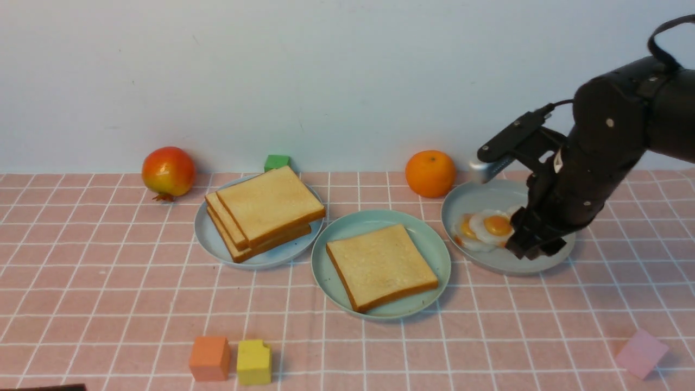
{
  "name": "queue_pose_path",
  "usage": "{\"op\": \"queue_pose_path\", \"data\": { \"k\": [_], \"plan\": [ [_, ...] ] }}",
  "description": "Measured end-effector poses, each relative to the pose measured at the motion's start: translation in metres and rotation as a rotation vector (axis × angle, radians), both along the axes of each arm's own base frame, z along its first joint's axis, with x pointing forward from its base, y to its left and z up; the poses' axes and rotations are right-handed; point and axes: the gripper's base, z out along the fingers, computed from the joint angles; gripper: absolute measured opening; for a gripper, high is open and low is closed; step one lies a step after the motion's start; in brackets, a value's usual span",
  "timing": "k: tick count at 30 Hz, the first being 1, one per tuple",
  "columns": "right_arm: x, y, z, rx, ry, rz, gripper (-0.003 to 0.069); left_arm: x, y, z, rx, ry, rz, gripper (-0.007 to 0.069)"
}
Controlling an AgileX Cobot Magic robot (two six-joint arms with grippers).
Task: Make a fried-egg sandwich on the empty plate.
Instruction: Use the right arm to grab a fried egg
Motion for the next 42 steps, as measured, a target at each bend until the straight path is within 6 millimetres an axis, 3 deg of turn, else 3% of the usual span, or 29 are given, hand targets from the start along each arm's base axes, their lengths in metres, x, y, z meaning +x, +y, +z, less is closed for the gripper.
{"op": "queue_pose_path", "data": {
  "k": [4, 15, 33, 42],
  "plan": [
    [0.021, 0.001, -0.022, -0.062, 0.017, 0.102, 0.0517, 0.0, -0.001, -0.004, 0.014, 0.055, 0.003, 0.0013],
    [0.057, -0.015, -0.062, -0.108, 0.01, 0.119, 0.0526, 0.008, -0.007, -0.008, 0.052, 0.103, 0.004, 0.0013],
    [0.07, -0.016, -0.082, -0.195, -0.057, 0.23, 0.0526, 0.01, -0.009, -0.008, 0.058, 0.11, 0.004, 0.0013],
    [0.071, -0.016, -0.082, -0.195, -0.064, 0.232, 0.0498, 0.01, -0.009, -0.009, 0.059, 0.11, 0.004, 0.0013]
  ]
}}
